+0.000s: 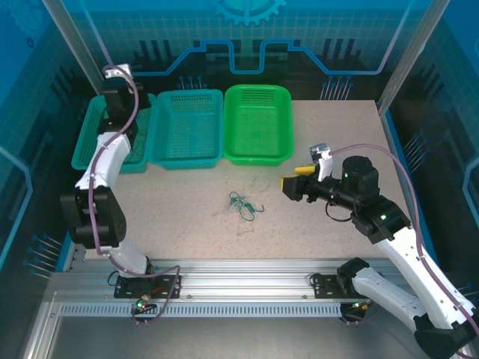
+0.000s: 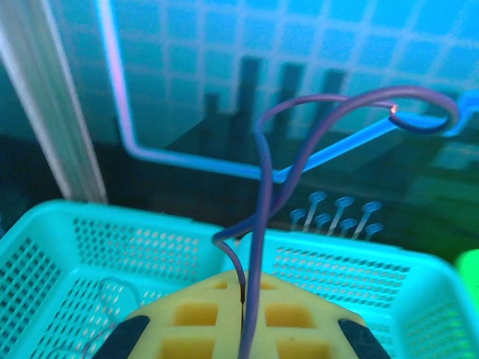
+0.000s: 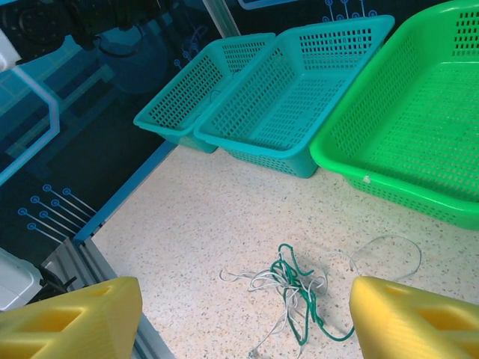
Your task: Untangle the cables
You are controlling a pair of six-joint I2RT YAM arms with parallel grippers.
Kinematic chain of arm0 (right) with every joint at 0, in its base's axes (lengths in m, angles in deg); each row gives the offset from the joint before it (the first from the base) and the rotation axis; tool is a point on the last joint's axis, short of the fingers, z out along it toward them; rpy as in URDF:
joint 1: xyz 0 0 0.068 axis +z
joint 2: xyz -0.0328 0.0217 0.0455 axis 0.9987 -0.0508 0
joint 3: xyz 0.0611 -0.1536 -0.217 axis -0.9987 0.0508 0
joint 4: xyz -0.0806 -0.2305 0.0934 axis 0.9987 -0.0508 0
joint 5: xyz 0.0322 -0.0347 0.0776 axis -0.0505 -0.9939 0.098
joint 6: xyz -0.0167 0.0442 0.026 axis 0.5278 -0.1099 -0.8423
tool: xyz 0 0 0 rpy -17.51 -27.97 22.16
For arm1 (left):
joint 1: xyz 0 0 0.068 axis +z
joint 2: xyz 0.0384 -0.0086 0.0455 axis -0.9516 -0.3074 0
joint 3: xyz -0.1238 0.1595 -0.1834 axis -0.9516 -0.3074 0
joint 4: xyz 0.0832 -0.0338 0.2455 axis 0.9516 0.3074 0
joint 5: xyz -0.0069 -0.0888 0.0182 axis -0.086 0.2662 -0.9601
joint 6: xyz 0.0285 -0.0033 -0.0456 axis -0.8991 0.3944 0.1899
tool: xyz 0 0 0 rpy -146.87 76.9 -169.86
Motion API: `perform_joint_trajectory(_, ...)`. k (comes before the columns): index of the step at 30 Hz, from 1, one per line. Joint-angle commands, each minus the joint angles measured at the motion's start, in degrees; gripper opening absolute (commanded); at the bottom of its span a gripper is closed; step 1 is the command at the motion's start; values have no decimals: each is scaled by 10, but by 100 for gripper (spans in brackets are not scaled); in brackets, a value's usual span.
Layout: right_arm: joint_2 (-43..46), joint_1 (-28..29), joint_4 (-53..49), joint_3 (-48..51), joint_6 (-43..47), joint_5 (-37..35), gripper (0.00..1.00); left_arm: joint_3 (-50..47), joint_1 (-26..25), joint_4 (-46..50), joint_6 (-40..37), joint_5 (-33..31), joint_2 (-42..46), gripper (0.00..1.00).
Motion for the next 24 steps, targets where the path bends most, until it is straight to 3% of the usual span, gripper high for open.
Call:
perform_joint_trajectory(1,-1,6,0,-3,-3,-19,75,40,34,68,56,1,-38,0)
perform_joint_trajectory(2,-2,6,-2,-4,-3,-23,75,43,45,72,66,11,-49,7)
perform_joint_trajectory(4,-3,6,-8,-8,-4,-31,76,42,65,76,89,23,-63,36)
perform_joint_trajectory(6,-5,6,-17,-10,-3,-39,76,27,77,68,111,33,-53,55)
perform_joint_trajectory(10,-7,5,-23,-2,-7,-57,77,-27,81,16,155,50,15,75)
perform_joint_trajectory(14,-19,3,-17,6,-13,-59,77,-57,78,11,220,91,81,74)
perform_joint_trajectory(17,-41,4,-7,15,-17,-61,77,-117,55,-18,278,157,146,72)
perform_joint_trajectory(24,-134,15,10,18,-36,-45,77,-251,-117,-21,243,207,281,72)
